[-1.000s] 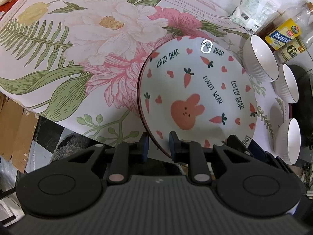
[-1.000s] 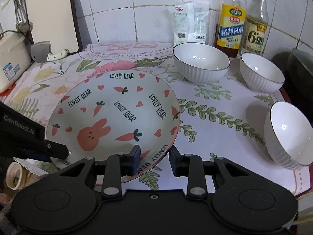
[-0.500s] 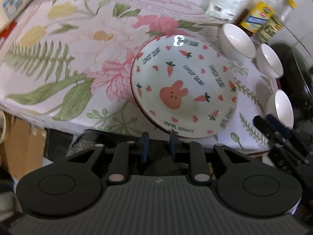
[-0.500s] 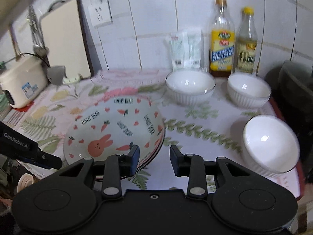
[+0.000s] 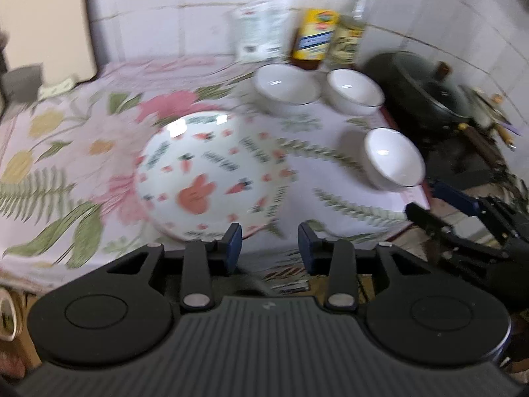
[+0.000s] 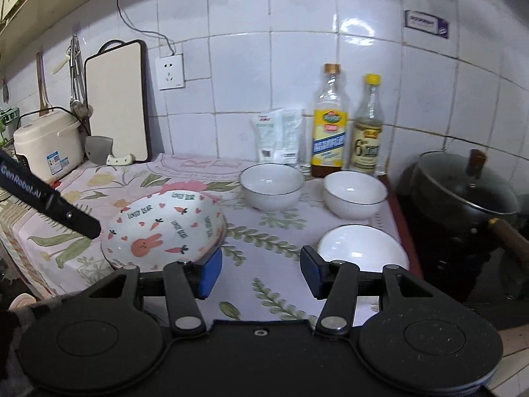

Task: Organize plates and bowls
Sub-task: 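Move both grippers to a white ribbed bowl and close on its rim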

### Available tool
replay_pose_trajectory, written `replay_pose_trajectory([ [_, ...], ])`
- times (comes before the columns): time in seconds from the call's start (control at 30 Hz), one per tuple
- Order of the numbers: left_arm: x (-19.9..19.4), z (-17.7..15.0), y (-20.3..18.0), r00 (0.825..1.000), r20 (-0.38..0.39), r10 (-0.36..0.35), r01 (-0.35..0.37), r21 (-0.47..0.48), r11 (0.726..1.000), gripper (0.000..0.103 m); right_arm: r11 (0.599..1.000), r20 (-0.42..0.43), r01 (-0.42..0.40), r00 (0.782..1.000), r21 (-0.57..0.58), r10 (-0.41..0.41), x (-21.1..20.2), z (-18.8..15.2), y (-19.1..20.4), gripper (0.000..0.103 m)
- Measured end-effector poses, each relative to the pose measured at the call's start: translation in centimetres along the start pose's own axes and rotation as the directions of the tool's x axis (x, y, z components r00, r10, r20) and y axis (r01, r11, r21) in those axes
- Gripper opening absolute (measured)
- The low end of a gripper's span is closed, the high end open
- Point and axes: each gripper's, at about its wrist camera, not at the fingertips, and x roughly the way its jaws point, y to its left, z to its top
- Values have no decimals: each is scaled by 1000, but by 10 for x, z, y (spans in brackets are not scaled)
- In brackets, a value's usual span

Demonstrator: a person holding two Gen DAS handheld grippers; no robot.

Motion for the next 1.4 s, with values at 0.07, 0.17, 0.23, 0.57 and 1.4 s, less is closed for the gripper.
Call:
replay_pose_trajectory([
  [0.07,0,0,-14,999,31,-26,25,29,999,41,1000,19,13,1000,0,-13,-7,-5,-6,65],
  [0.17,4,2,-32,996,65,-59,55,51,997,41,999,41,32,999,29,-34,-12,-12,-15,68],
  [0.23,9,4,-42,993,82,-85,80,56,995,44,997,61,56,996,54,-60,-12,-19,-22,70],
  [0.57,66,18,-79,987,82,-140,136,42,990,52,977,57,155,985,145,-165,20,-51,-64,74],
  [1.4,197,49,-119,987,-3,-162,162,29,986,62,983,64,170,983,62,-174,123,-93,-83,90],
])
